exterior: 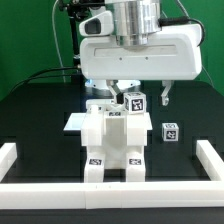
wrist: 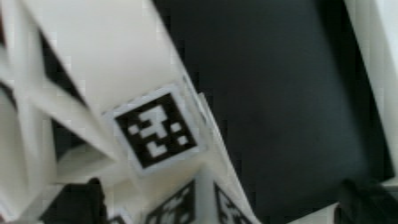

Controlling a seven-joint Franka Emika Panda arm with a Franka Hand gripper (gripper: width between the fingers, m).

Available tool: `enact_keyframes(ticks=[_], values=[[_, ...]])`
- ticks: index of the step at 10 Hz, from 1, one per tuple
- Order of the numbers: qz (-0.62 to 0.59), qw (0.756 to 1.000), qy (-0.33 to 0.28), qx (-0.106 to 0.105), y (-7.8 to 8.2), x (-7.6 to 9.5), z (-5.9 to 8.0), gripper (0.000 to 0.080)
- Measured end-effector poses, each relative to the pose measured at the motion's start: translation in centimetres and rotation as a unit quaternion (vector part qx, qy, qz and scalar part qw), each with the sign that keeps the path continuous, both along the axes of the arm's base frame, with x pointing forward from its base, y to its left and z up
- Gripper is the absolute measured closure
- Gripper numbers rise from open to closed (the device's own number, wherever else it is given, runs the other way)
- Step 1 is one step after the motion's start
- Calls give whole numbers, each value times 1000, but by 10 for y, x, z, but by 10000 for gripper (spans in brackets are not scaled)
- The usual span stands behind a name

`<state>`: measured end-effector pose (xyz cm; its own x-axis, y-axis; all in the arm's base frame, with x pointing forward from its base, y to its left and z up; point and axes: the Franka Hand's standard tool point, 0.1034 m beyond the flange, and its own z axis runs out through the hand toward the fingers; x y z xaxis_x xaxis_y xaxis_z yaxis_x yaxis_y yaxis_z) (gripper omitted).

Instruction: Assemble chair

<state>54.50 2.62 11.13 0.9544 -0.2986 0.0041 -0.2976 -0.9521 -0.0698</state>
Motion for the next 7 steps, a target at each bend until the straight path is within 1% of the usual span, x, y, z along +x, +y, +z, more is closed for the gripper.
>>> enact_keyframes(ticks=[1,2,4,5,6,7], values=[[99,995,-16,-12,-5,5,1,151],[168,985,-26,-22,-8,9,2,151],[153,988,-24,-22,-8,8,1,151],[145,989,-24,-21,-8,8,1,239],[94,995,-21,-18,-7,8,1,448],[63,998,-20,-16,-7,8,1,448]])
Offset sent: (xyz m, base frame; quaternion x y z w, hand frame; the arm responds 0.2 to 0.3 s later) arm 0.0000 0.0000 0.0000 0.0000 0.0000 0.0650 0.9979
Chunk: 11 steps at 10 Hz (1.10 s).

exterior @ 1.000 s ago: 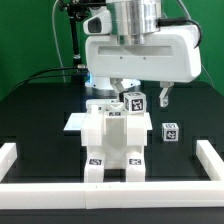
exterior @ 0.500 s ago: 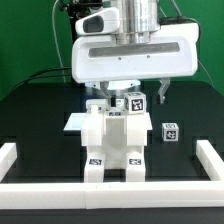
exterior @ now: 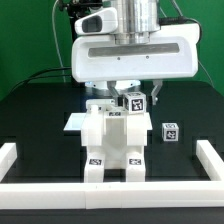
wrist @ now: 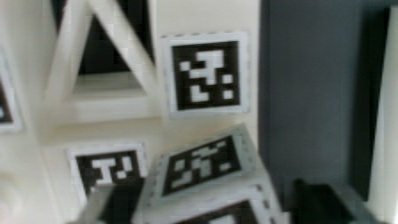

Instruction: Assemble chair

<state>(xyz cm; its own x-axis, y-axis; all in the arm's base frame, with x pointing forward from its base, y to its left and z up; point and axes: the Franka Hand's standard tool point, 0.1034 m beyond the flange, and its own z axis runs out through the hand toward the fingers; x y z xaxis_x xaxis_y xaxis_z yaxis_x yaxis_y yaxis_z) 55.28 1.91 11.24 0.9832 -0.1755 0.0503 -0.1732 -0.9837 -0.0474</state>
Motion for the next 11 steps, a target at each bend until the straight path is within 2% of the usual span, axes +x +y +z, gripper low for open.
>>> enact_keyframes(ticks=[1,5,11], values=[[-13,1000,0,1,0,0,0,521],[-173,985,5,14,-1,3,-1,521],[-385,922,16,38,1,3,-1,520]])
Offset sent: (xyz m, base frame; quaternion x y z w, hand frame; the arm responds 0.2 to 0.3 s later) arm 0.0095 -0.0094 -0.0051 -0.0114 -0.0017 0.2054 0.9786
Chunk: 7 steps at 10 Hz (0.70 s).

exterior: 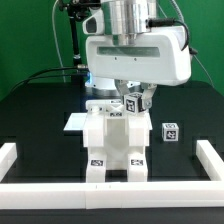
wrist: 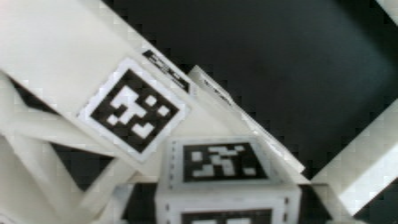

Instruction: Assemble chair

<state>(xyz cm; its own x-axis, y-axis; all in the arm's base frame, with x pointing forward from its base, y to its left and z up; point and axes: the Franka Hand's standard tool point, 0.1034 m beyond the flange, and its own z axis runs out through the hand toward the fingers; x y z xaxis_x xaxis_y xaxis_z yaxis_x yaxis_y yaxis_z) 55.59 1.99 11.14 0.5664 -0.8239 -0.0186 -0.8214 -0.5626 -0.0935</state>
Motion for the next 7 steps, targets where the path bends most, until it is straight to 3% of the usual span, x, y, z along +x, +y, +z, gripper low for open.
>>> enact_keyframes(ticks=[7], values=[[-178,984,4,24,0,15,0,518]])
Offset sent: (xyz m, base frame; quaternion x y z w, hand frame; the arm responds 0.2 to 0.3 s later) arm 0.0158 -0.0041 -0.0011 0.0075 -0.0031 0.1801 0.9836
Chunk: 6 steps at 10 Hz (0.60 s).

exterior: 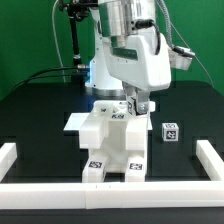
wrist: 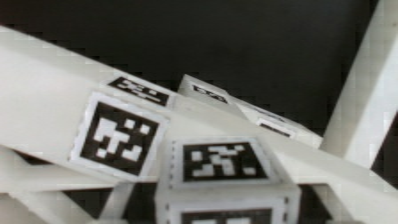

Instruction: Assemble chair

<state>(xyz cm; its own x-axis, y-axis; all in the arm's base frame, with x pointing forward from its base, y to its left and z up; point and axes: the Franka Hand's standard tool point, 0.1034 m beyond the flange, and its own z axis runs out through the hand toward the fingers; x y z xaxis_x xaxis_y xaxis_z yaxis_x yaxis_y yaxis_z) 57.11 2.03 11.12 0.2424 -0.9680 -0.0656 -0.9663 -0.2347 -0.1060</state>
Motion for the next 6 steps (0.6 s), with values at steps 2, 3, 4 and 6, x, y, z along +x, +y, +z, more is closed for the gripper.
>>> enact_keyframes(ticks=[2,3,4,6], values=[[-76,997,6,10,5,0,0,518],[-92,996,3,13,6,1,0,518],[-92,996,3,13,6,1,0,518],[-71,997,1,11,6,1,0,518]])
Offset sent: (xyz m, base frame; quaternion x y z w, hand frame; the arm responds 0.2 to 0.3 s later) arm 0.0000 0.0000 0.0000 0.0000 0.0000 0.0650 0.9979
